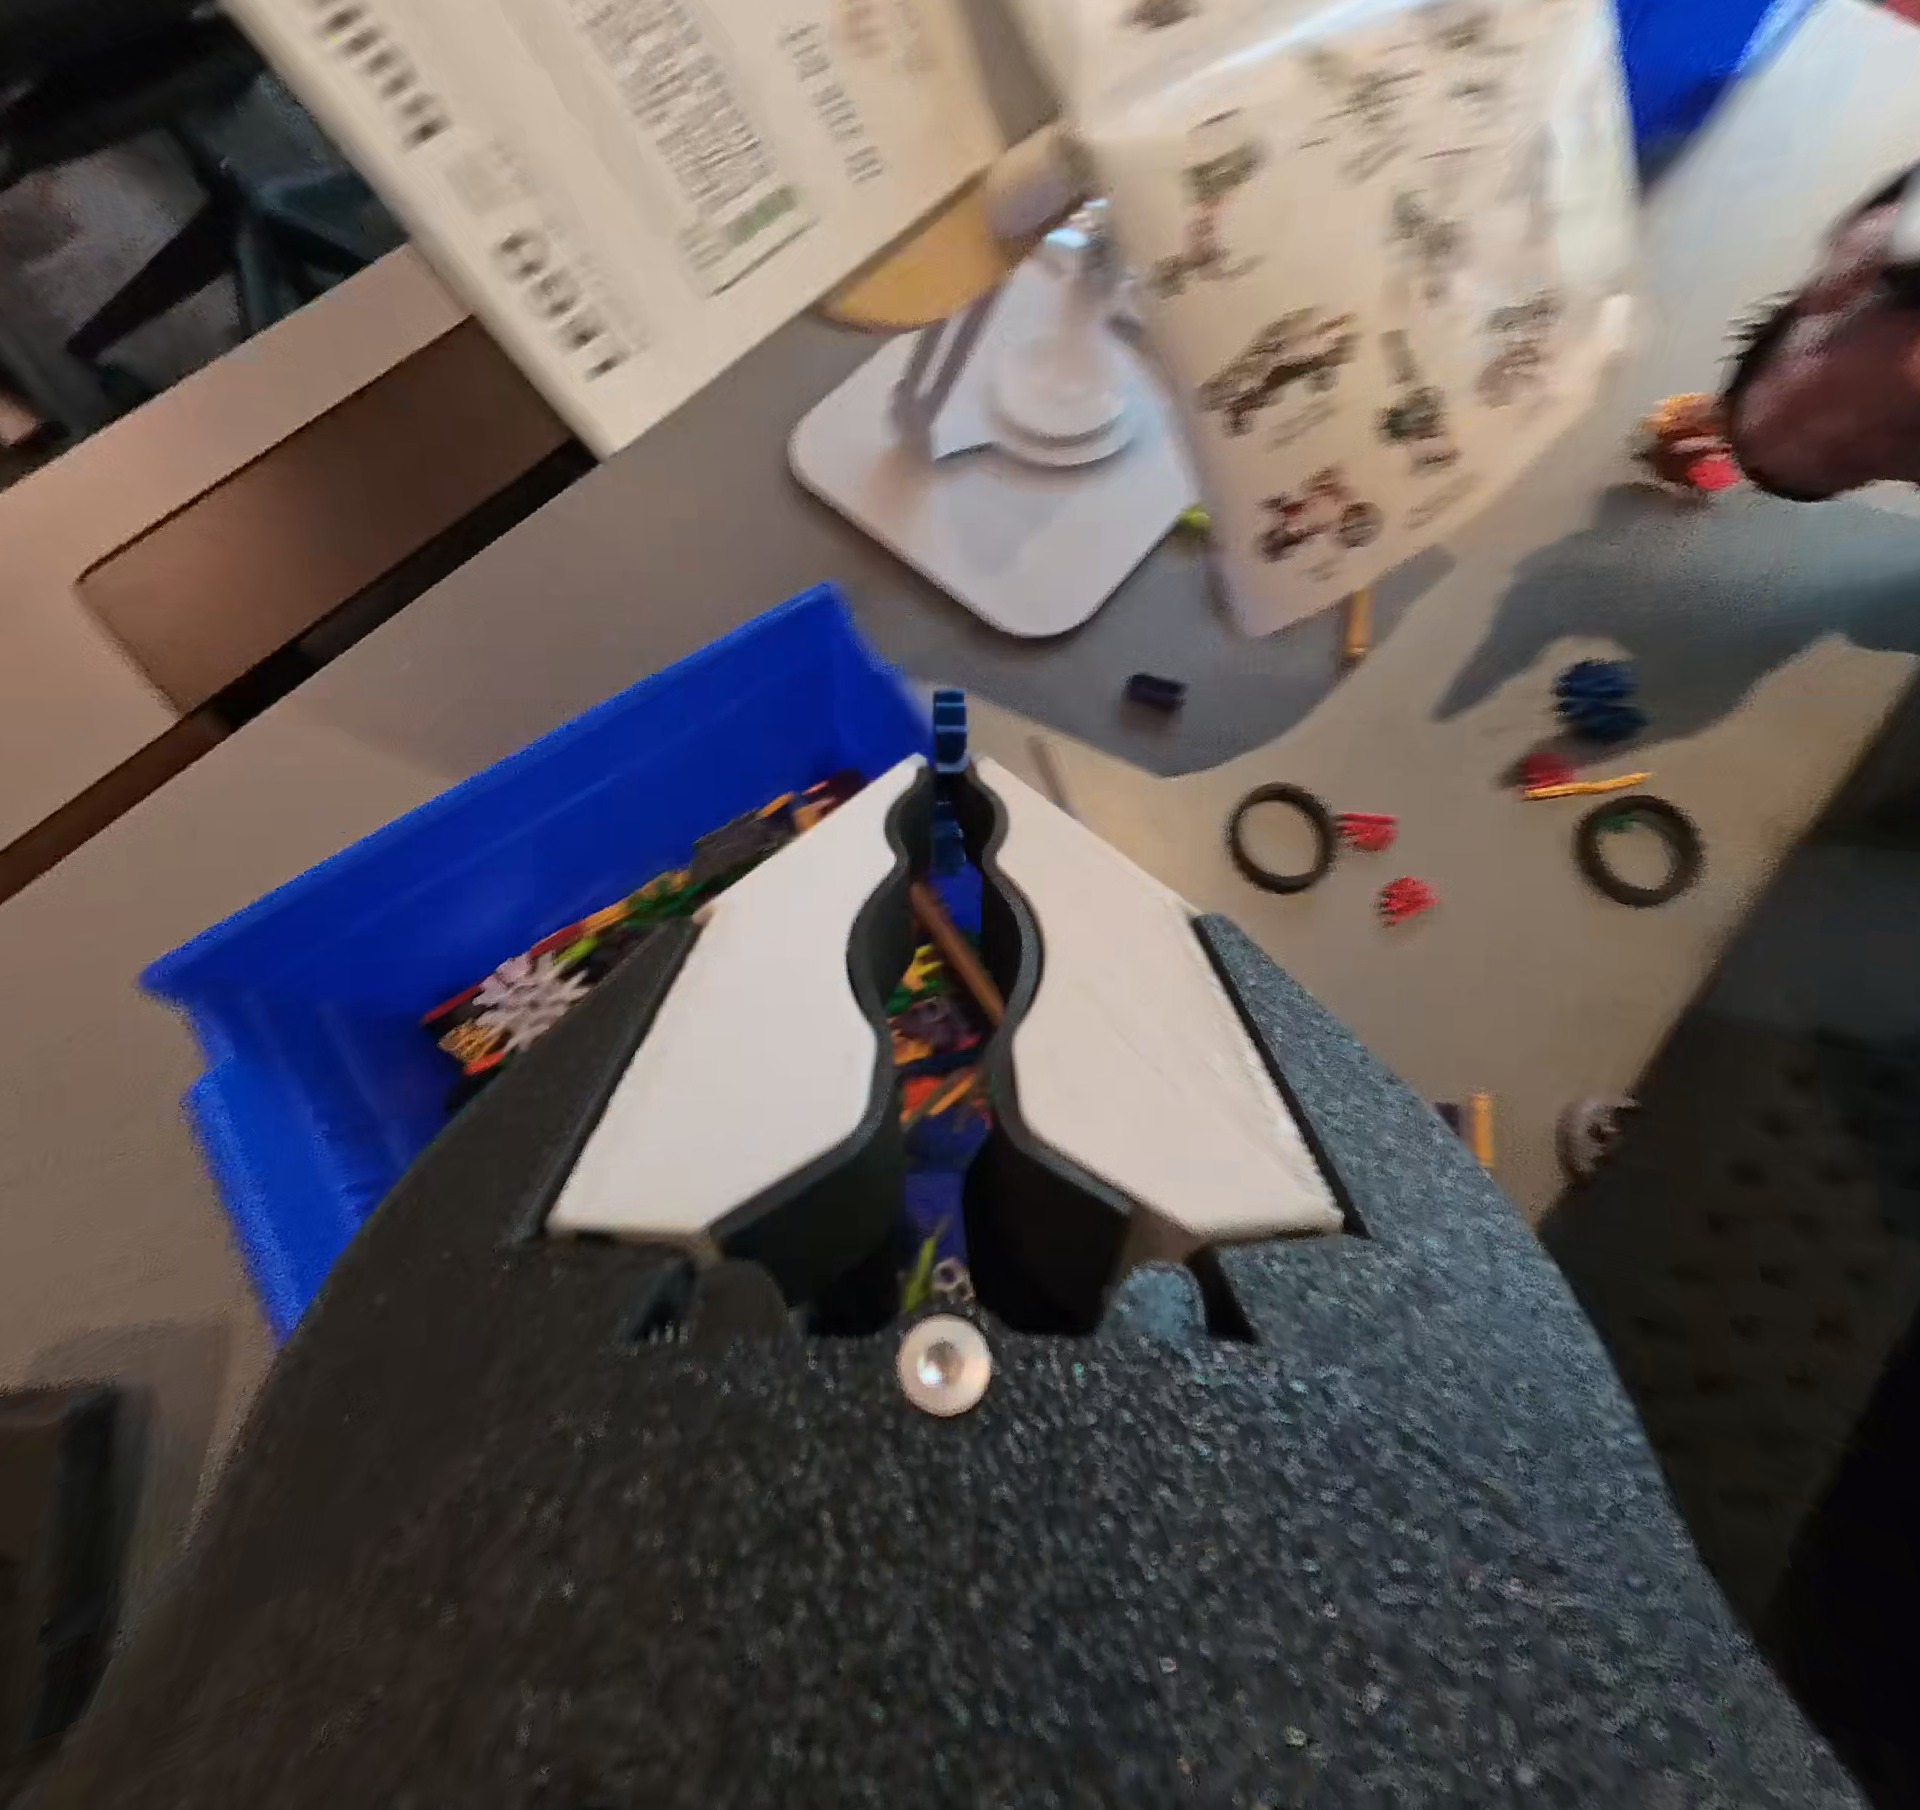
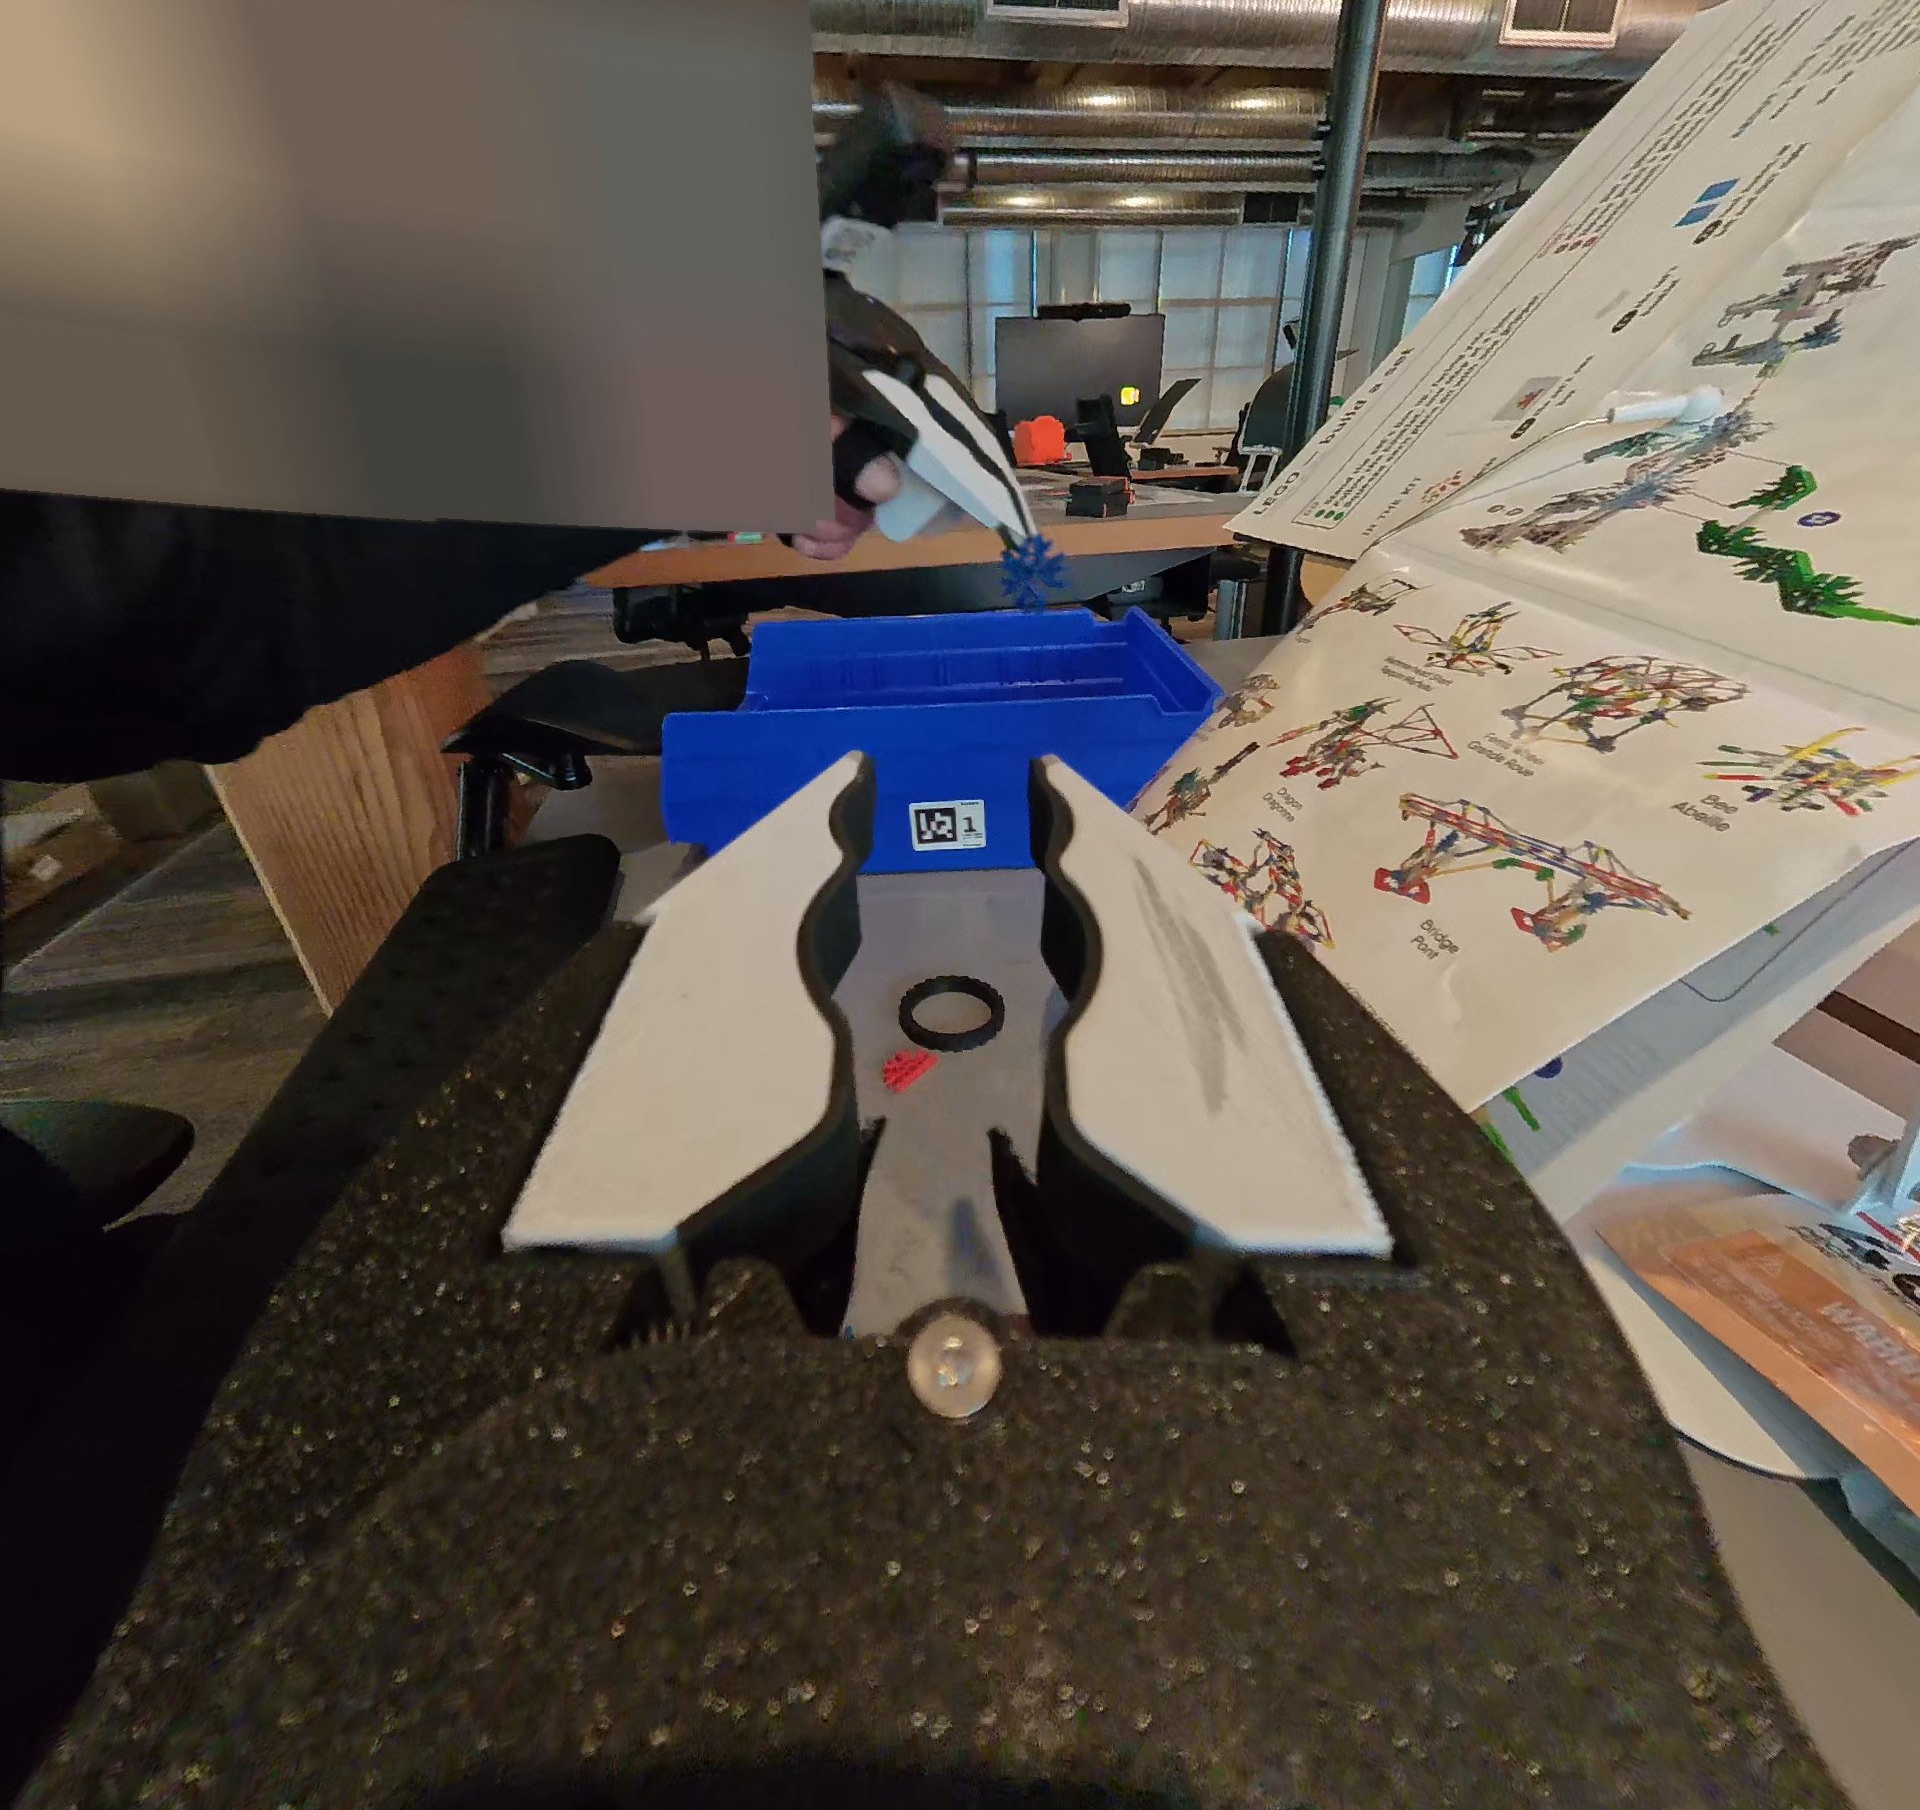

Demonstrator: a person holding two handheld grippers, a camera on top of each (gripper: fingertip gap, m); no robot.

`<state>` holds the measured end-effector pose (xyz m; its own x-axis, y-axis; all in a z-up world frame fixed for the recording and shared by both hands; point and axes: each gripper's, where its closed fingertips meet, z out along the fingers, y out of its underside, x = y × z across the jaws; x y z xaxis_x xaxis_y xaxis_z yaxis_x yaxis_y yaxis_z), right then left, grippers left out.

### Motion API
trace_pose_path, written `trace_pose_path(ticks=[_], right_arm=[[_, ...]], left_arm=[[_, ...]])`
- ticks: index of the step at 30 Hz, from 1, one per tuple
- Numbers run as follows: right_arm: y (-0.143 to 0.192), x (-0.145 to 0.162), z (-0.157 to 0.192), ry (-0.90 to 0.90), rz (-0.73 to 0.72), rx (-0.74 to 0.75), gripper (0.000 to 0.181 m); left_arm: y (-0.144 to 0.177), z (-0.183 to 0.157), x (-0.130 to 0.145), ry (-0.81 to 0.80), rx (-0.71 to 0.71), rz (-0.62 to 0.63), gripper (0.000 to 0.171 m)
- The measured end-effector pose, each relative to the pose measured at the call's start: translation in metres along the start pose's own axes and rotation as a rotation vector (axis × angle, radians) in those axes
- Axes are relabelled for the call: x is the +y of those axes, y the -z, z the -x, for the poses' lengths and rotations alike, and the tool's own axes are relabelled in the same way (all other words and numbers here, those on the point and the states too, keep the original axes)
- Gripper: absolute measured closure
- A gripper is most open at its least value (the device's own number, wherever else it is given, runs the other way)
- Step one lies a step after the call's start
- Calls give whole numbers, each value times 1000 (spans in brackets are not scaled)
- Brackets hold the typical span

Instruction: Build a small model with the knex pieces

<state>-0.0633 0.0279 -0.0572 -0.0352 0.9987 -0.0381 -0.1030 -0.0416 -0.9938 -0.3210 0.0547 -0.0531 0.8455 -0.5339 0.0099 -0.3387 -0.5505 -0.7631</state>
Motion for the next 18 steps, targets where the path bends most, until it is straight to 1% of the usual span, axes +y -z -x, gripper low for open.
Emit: trace_pose_path(ticks=[3, 5, 7, 9, 10, 12, 14, 17, 18], right_arm=[[1, 0, -4, 5, 4, 17, 152], [3, -2, -6, 5, -3, 29, 152], [5, -4, -9, 2, -12, 38, 152], [6, -5, -10, 1, -17, 43, 152], [6, -6, -10, 1, -18, 44, 152], [6, -5, -10, 6, -15, 45, 152], [6, -5, -10, 9, -13, 45, 152], [7, -6, -11, 10, -13, 48, 152], [7, -6, -10, 9, -16, 47, 153]], left_arm=[[-6, -62, -16, -58, 115, -32, 168], [-19, -109, -18, -99, 202, -28, 168], [-40, -158, -9, -114, 318, -1, 168], [-62, -193, 7, -141, 385, 53, 168], [-73, -207, 13, -124, 425, 65, 168], [-96, -223, 34, -111, 471, 131, 168], [-114, -234, 49, -46, 533, 162, 168], [-129, -239, 69, 21, 582, 220, 167], [-134, -237, 73, 35, 575, 230, 167]])
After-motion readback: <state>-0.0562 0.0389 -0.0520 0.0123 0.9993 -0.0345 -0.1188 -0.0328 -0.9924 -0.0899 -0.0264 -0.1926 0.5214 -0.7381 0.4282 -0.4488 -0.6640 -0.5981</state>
